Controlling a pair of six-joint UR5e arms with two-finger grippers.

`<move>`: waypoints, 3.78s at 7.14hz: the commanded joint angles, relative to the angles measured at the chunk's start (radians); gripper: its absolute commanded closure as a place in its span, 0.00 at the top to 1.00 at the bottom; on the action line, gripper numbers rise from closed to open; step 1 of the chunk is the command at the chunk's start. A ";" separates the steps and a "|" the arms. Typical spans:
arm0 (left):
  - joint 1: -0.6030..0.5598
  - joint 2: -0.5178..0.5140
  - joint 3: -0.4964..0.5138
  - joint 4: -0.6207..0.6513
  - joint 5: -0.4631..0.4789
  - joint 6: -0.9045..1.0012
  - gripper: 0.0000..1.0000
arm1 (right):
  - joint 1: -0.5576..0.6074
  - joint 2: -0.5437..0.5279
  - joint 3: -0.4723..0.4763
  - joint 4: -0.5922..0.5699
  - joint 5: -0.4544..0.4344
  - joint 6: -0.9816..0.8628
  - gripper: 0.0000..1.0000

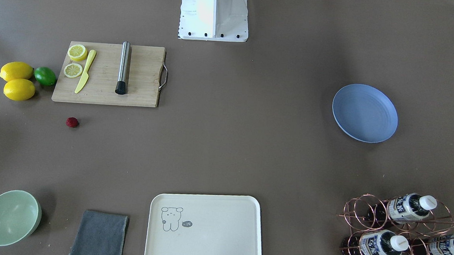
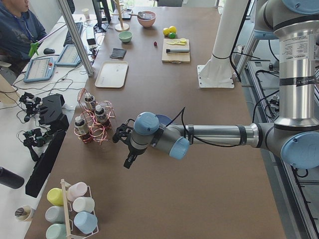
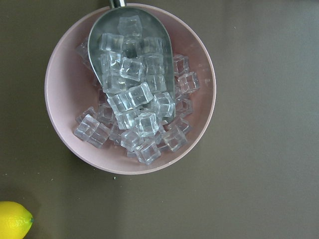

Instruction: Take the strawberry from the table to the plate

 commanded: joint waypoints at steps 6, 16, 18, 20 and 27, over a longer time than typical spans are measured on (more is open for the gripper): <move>0.281 -0.034 0.066 -0.225 -0.017 -0.466 0.98 | -0.011 0.003 0.006 0.002 0.029 0.031 1.00; 0.549 -0.053 0.276 -0.648 0.109 -0.719 0.27 | -0.021 0.004 0.006 0.017 0.028 0.031 1.00; 0.547 -0.053 0.264 -0.649 0.107 -0.726 0.00 | -0.023 0.004 0.006 0.015 0.028 0.031 1.00; 0.541 -0.069 0.217 -0.635 0.065 -0.766 0.00 | -0.023 0.003 0.006 0.015 0.028 0.031 1.00; 0.795 -0.607 0.201 -0.316 0.225 -1.247 0.00 | -0.023 0.000 0.004 0.015 0.029 0.034 1.00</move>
